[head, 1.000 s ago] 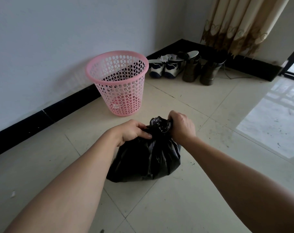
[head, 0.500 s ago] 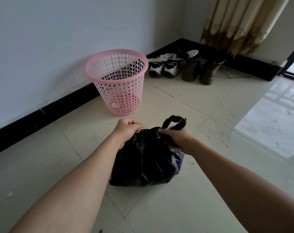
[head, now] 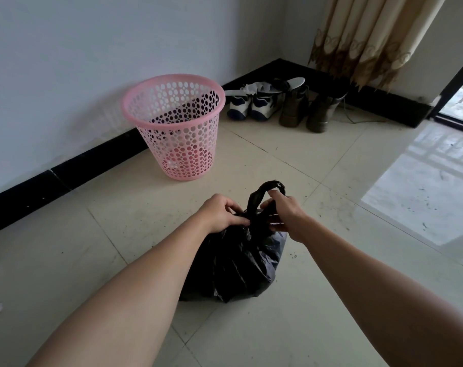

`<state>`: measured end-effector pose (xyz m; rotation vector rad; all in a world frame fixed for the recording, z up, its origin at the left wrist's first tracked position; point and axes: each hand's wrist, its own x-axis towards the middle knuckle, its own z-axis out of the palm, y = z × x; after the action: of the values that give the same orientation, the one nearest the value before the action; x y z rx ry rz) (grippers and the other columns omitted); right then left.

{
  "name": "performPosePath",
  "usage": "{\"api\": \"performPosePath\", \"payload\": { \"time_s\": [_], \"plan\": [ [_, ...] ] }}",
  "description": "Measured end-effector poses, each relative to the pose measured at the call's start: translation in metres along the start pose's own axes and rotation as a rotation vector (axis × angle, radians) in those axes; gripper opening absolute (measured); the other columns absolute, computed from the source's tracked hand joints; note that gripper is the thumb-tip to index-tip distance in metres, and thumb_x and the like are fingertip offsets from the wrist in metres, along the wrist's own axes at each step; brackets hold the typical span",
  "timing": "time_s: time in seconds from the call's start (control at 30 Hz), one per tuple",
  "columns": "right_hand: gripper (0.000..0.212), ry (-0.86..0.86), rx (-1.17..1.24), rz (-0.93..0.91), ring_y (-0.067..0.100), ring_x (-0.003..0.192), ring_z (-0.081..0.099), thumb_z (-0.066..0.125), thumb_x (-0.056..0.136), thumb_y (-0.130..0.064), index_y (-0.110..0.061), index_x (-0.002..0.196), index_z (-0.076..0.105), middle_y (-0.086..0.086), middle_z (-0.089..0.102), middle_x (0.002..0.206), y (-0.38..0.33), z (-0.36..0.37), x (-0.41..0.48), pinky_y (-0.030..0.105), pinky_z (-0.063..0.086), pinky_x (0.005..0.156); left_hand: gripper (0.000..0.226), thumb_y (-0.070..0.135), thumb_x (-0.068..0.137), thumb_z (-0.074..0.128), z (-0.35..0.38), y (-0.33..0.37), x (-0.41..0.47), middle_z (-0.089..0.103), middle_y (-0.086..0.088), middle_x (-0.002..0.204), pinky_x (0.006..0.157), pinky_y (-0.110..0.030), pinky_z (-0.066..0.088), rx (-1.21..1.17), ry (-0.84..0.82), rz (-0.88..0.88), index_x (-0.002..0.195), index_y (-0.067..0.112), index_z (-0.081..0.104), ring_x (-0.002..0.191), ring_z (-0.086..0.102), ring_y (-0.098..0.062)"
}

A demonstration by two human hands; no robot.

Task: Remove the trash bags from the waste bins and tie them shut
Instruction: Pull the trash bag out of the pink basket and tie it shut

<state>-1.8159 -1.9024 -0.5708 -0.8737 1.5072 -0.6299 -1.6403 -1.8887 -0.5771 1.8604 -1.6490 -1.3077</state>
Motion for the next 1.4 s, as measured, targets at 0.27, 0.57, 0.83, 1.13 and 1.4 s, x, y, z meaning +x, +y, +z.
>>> {"api": "performPosePath", "payload": {
  "time_s": [0.27,0.57,0.83,1.13,1.4],
  "plan": [
    [0.028,0.013,0.081,-0.053,0.019,0.059,0.061,0.040,0.097,-0.013,-0.009,0.078,0.060,0.006,0.059,0.069,-0.001,0.000,0.002,0.024,0.044,0.049,0.022,0.021,0.082,0.061,0.005,0.008,-0.007,0.064,-0.001,0.092,0.067,-0.029,0.042,0.594,0.189,-0.048,0.102,0.027,0.068,0.081,0.056,-0.023],
    [0.026,0.081,0.406,-0.004,0.024,0.071,0.062,0.041,0.096,-0.014,-0.008,0.078,0.058,0.009,0.061,0.076,-0.020,-0.002,0.004,0.029,0.040,0.050,0.004,0.016,0.077,0.067,-0.020,0.017,-0.006,0.065,-0.003,0.071,0.065,-0.025,0.045,-0.012,0.181,-0.014,0.076,0.013,0.070,0.069,0.061,-0.019],
    [0.026,0.087,0.552,0.033,0.021,0.064,0.061,0.044,0.097,-0.016,-0.011,0.074,0.053,0.006,0.061,0.073,-0.027,-0.003,0.007,0.027,0.038,0.048,0.015,-0.002,0.087,0.060,-0.044,0.032,-0.016,0.072,-0.019,0.087,0.065,-0.029,0.059,0.104,-0.033,0.048,0.097,-0.001,0.070,0.075,0.069,-0.026],
    [0.030,0.314,0.561,0.093,0.015,0.061,0.054,0.044,0.095,-0.013,-0.016,0.066,0.050,0.002,0.061,0.066,-0.023,-0.014,0.012,0.026,0.040,0.053,0.003,0.009,0.085,0.068,-0.054,-0.011,-0.018,0.062,-0.010,0.077,0.056,-0.027,0.049,-0.108,0.096,-0.113,0.084,0.007,0.070,0.064,0.053,-0.018],
    [0.029,0.134,0.524,0.062,0.013,0.051,0.052,0.049,0.095,-0.021,-0.014,0.067,0.051,0.003,0.059,0.069,-0.012,-0.027,0.032,0.025,0.039,0.050,0.011,0.015,0.084,0.068,-0.055,-0.039,-0.011,0.065,-0.007,0.084,0.058,-0.028,0.044,-0.627,0.200,-0.272,0.094,0.013,0.063,0.066,0.057,-0.017]
  ]
}}
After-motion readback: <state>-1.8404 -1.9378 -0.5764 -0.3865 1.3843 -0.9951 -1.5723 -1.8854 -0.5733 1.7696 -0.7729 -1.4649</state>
